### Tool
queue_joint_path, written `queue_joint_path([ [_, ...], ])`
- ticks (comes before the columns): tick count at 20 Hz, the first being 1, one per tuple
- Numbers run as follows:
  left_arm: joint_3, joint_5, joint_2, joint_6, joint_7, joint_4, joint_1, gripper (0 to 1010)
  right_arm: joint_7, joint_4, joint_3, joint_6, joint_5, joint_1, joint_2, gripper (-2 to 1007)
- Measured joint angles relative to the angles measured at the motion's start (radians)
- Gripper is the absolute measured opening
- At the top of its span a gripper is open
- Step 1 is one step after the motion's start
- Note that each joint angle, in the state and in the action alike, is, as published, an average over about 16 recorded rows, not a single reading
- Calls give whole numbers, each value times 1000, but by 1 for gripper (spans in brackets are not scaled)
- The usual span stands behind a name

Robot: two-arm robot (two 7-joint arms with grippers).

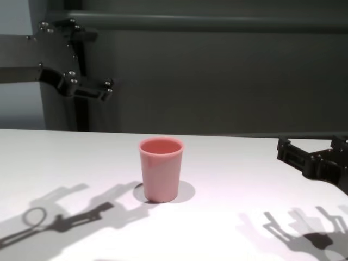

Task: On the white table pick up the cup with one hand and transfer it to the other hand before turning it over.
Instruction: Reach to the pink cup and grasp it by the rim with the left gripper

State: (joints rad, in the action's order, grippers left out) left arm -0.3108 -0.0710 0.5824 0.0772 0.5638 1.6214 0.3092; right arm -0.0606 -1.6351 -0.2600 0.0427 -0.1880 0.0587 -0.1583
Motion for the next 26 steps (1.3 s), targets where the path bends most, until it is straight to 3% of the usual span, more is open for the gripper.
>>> queue_joint_path([
  [5,-59,-17,39,22,86,-24,77,1001,0,0,0,0,0,0,0,1002],
  [11,-139,-60,58,53,170,-76,170,1001,0,0,0,0,0,0,0,1002],
  [26,-367,-271,37,126,318,-242,394,1001,0,0,0,0,0,0,0,1002],
])
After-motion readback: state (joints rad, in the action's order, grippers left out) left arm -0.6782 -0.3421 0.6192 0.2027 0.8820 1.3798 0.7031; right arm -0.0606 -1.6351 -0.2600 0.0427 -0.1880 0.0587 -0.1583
